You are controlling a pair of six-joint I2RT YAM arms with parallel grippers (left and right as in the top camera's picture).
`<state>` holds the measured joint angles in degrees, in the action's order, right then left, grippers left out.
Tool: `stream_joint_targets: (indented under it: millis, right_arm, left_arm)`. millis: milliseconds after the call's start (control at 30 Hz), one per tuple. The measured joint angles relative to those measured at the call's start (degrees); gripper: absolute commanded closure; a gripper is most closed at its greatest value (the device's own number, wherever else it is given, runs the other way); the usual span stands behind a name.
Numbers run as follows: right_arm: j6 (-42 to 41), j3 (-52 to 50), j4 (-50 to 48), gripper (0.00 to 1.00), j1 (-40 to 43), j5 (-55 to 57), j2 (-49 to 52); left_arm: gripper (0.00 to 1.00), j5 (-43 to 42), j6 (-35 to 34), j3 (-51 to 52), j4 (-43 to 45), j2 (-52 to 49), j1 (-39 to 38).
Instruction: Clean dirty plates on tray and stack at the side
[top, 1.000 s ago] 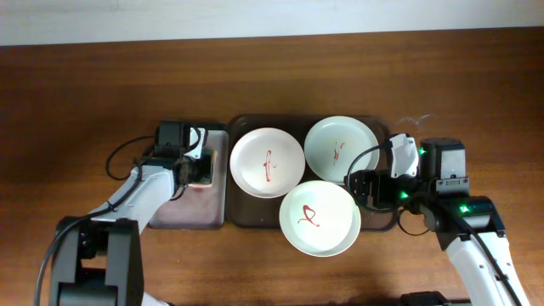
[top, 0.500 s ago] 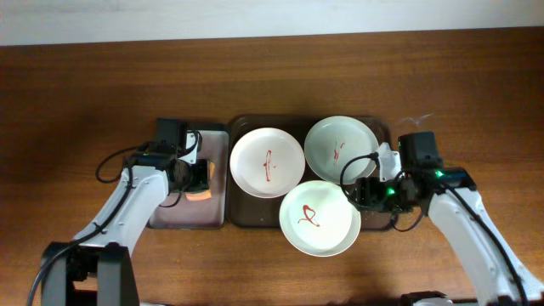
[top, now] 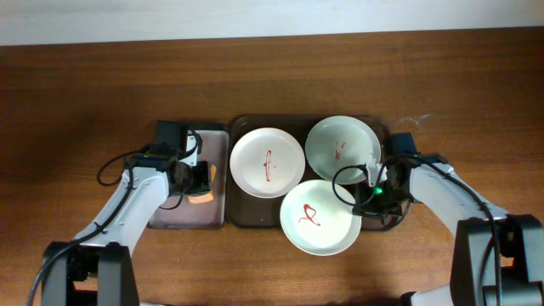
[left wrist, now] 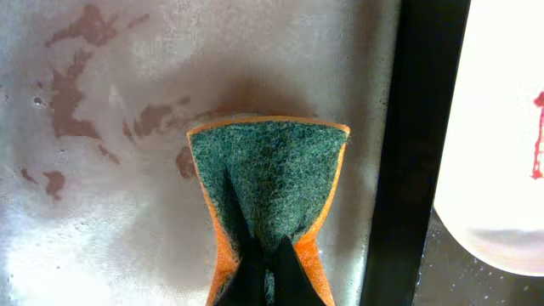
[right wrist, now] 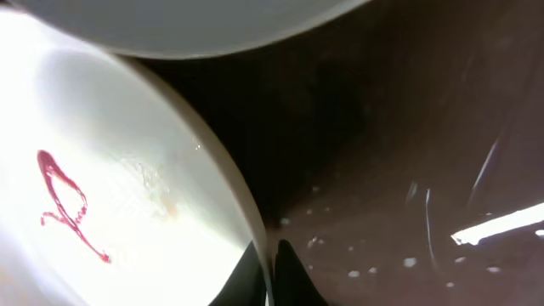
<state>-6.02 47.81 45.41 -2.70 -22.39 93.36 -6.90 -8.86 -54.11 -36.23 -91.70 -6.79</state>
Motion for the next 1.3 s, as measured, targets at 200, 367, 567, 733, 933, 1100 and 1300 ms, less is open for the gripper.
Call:
stream_joint_targets:
  millis: [200,367,567,733,933,1100,1300]
  right_arm:
    - [0.02,0.0,-0.68,0.96,-0.02,-0.2,0.0]
    - [0.02,0.0,-0.68,0.96,-0.02,-0.2,0.0]
    - [0.0,0.0,-0.9,0.96,-0.02,-0.2,0.0]
    - [-0.02,0.0,-1.03,0.96,-0.02,-0.22,0.0]
    - [-0.02,0.0,-1.05,0.96,-0.02,-0.2,0.0]
    - [0.0,0.0,-1.05,0.96,-0.02,-0.2,0.0]
    - [-0.02,0.0,-1.05,0.96,-0.02,-0.48,0.0]
  left_arm:
    - [1.0,-0.02,0.0,0.0,0.0,3.8,0.0]
    - [1.0,-2.12,-0.07,0.0,0.63,5.14,0.0]
    - [1.0,-23.43,-2.54,0.02,10.51,5.33,-4.68]
    - [1.0,-25.07,-13.46,0.0,22.93,4.98,-18.01]
    - [1.0,-23.67,-25.18,-0.02,27.82,-2.73,-29.94]
    - [1.0,-23.23,-31.32,-0.02,29.68,-9.6,-34.99]
    - [1.0,-12.46,-31.39,-0.44,21.29,-10.93,-32.44]
